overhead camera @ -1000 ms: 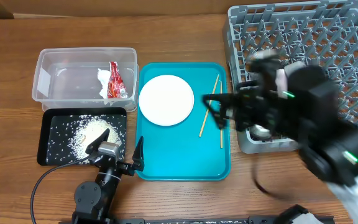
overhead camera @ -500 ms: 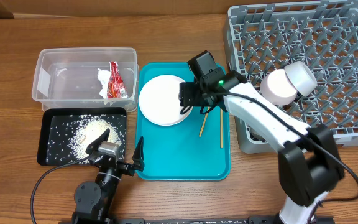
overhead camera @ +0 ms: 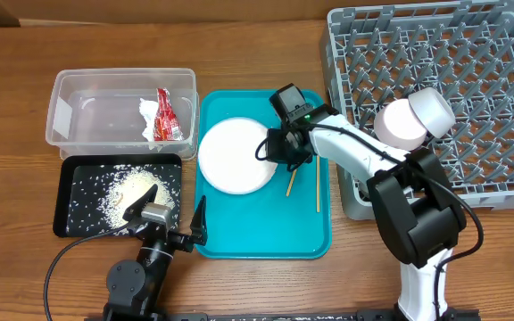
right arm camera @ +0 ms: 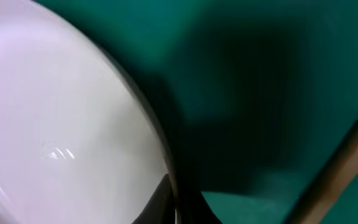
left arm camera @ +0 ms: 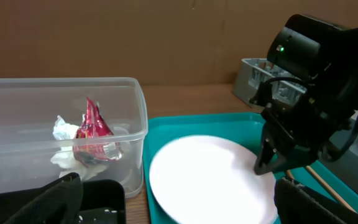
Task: Sort waste into correct bins and load items into the dishwasher
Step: 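Carry the white plate into the dish rack with the right gripper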
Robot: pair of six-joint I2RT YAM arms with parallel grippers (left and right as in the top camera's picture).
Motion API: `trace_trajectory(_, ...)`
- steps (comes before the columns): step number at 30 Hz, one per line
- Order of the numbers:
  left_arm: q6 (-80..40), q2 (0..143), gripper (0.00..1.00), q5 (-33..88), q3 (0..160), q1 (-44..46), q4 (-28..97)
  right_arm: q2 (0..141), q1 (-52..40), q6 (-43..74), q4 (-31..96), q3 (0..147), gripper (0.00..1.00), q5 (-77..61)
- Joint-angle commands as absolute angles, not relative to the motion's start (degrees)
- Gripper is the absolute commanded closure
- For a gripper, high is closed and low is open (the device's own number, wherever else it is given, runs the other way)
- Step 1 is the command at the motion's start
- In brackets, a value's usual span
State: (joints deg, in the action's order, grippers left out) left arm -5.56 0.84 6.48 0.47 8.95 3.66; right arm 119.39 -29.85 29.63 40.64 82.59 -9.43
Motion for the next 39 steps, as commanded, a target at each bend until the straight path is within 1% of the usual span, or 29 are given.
trace_trajectory(1,-5.3,0.3,0.0,7.0,0.3,8.6,3.8,112.8,-28.1,27.9,41.3,83.7,0.96,-5.8)
trace_trajectory(3,-5.3,0.3,0.0,7.1,0.3,8.6,3.8,108.8,-27.5,26.0,41.5,83.7,0.96,-2.3)
trace_trajectory(6,-5.3,0.3,0.0,7.1,0.3,8.6,3.8,100.7,-26.8,23.5,41.7,83.7,0.96,8.5)
trace_trajectory(8,-5.3,0.3,0.0,7.1,0.3,8.6,3.8,95.6,-26.6,22.0,41.6,83.7,0.96,18.6)
trace_trajectory(13,-5.3,0.3,0.0,7.1,0.3,8.6,3.8,87.8,-25.0,21.3,39.2,83.7,0.96,52.9)
trace_trajectory(15,-5.3,0.3,0.0,7.1,0.3,8.6,3.8,87.7,-23.4,16.8,36.5,83.7,0.96,61.9)
trace_trajectory(16,-5.3,0.3,0.0,7.0,0.3,8.6,3.8,88.0,-22.4,14.4,35.2,83.7,0.96,63.5)
trace_trajectory(17,-5.3,0.3,0.0,7.1,0.3,8.6,3.8,88.6,-20.6,11.9,33.4,83.7,0.96,63.4)
trace_trajectory(24,-5.3,0.3,0.0,7.1,0.3,8.6,3.8,93.6,-11.0,11.4,27.8,83.6,0.96,59.2)
trace_trajectory(26,-5.3,0.3,0.0,7.1,0.3,8.6,3.8,95.6,-9.1,7.9,24.8,83.6,0.96,57.2)
trace_trajectory(28,-5.3,0.3,0.0,7.1,0.3,8.6,3.8,97.6,-7.9,3.4,21.7,83.6,0.96,54.7)
trace_trajectory(32,-5.3,0.3,0.0,7.1,0.3,8.6,3.8,101.4,-7.4,-1.8,17.6,83.6,0.96,54.1)
trace_trajectory(39,-5.3,0.3,0.0,7.1,0.3,8.6,3.8,106.7,-7.4,-2.0,16.2,83.6,0.96,53.9)
